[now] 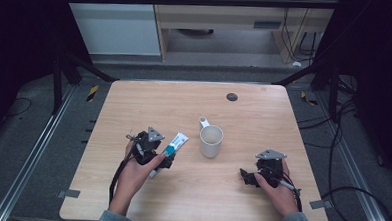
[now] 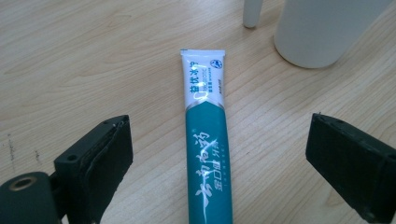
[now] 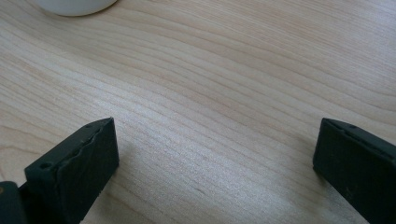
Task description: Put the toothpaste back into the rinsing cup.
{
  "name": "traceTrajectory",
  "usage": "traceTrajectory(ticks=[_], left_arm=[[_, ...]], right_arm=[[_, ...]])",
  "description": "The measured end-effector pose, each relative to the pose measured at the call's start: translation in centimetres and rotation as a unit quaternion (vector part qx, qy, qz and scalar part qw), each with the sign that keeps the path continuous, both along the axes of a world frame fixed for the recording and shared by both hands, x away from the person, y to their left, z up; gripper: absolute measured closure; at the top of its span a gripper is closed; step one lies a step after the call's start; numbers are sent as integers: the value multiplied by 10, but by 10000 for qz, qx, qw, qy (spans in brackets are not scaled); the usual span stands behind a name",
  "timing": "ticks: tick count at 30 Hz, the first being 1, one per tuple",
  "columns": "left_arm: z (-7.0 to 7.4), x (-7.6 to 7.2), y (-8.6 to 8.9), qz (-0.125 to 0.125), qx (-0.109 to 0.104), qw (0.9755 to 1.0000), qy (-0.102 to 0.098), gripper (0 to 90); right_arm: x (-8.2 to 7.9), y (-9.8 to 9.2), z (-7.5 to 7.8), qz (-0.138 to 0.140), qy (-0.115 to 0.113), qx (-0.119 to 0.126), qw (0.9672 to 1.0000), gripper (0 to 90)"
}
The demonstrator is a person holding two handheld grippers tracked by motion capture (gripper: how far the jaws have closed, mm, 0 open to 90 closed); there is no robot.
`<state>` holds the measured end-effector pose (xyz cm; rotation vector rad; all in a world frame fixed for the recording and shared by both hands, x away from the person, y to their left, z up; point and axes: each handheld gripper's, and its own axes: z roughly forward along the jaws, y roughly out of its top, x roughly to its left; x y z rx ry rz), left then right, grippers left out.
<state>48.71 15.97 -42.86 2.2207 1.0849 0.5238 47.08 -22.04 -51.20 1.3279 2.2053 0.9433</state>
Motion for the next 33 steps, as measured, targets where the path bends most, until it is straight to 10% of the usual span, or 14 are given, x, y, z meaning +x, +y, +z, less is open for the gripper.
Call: traceTrajectory(ticks=[8, 33], left_arm=[[8, 10, -19, -144, 627, 9978, 173, 92], [1, 28, -38, -143, 835, 9946, 604, 74]], right_arm=[[0, 0, 0, 3, 1, 0, 10000, 4], [0, 0, -1, 1, -49, -46, 10000, 6]])
